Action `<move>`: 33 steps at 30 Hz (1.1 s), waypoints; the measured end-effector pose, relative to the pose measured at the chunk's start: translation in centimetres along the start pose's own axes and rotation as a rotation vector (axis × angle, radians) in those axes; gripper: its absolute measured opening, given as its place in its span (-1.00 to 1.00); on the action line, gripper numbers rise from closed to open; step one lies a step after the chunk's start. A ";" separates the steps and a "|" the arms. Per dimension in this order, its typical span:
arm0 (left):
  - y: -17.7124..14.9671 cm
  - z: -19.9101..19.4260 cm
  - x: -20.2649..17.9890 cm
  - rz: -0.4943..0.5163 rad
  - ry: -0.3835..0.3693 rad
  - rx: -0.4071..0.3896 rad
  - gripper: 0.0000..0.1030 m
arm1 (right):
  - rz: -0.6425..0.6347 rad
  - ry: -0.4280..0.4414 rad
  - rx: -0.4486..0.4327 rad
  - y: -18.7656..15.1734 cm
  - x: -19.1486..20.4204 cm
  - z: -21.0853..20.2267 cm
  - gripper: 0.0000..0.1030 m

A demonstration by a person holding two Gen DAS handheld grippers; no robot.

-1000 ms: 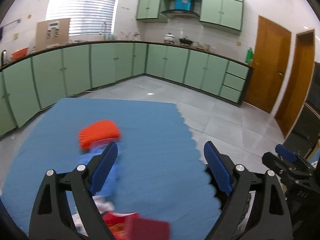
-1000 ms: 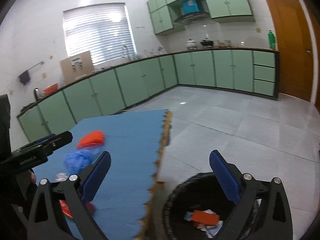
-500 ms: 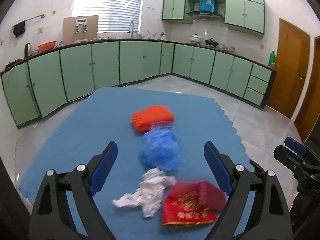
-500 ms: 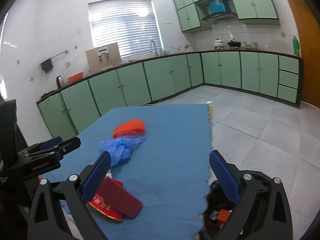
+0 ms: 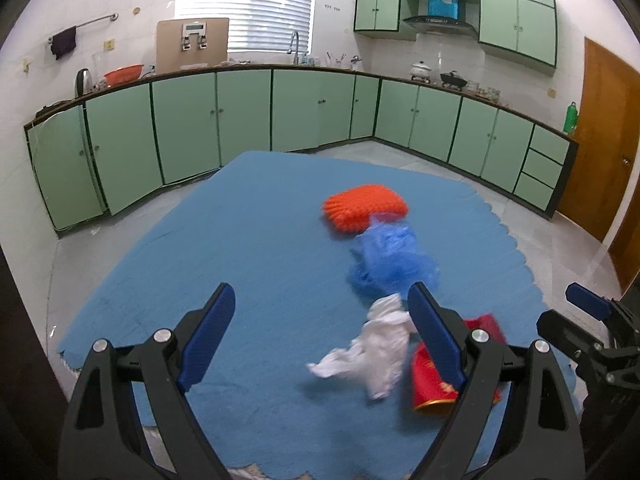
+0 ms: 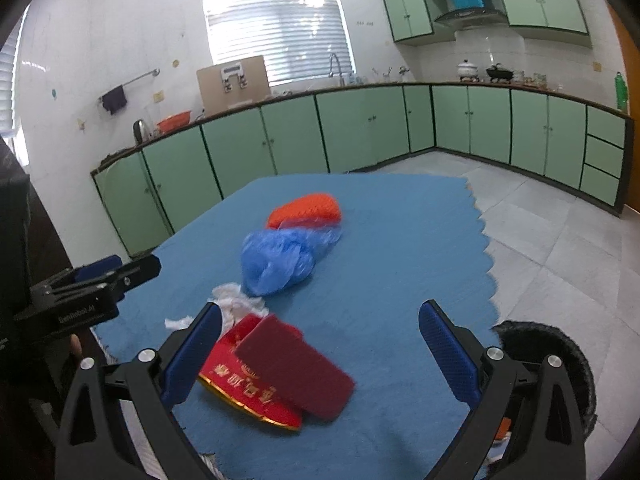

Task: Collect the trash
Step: 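Move both tools back to the table and grasp the maroon scouring pad with the right tool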

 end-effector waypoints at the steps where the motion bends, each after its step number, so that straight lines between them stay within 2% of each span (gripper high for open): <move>1: -0.3 0.1 0.4 -0.001 0.003 0.006 0.66 | -0.005 0.001 0.008 -0.3 0.3 0.3 0.88; 10: -1.5 0.4 1.8 -0.007 0.011 0.027 0.66 | -0.054 -0.004 0.071 -2.4 1.6 2.1 0.86; 15: -1.7 0.8 1.8 -0.005 0.008 0.035 0.66 | -0.056 -0.015 0.097 -3.1 1.1 3.1 0.76; 21: -2.3 1.3 1.1 0.000 -0.012 0.054 0.66 | -0.042 0.034 0.123 -3.3 0.9 3.4 0.38; 26: -2.9 1.8 -0.1 0.015 -0.039 0.074 0.66 | -0.034 0.090 0.119 -2.7 1.2 2.8 -0.07; 30: -3.4 2.3 -1.2 0.019 -0.060 0.092 0.66 | -0.033 0.112 0.105 -2.1 1.1 2.0 -0.28; 32: -3.7 2.6 -1.7 0.018 -0.072 0.104 0.66 | -0.028 0.119 0.099 -1.8 0.9 1.6 -0.47; 33: -3.8 2.8 -1.9 0.018 -0.077 0.109 0.65 | -0.026 0.117 0.093 -1.6 0.8 1.4 -0.48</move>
Point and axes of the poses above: each gripper's, at about its wrist camera, not at the fingertips, and z roughly the way its jaws point, x to its left, y to its top, the point moved 9 cm from there along z, roughly the way its jaws point, and after that the axes turned 4 degrees about -x, right-handed, at the moved point
